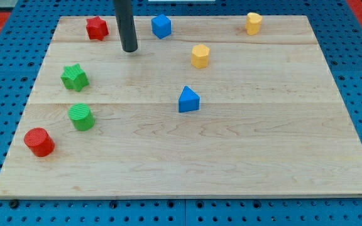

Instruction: Push your arm to the right of the green star

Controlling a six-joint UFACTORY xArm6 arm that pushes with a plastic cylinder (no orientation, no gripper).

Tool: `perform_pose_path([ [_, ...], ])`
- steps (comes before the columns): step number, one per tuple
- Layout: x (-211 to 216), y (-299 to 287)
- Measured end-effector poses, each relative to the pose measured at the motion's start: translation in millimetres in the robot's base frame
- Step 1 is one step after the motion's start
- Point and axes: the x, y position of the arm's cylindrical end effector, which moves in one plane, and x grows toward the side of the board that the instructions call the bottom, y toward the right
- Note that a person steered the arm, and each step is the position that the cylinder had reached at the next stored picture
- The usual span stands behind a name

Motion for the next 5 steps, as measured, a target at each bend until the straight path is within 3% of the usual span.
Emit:
perform_pose_path([
  [5, 0.1, -21.7],
])
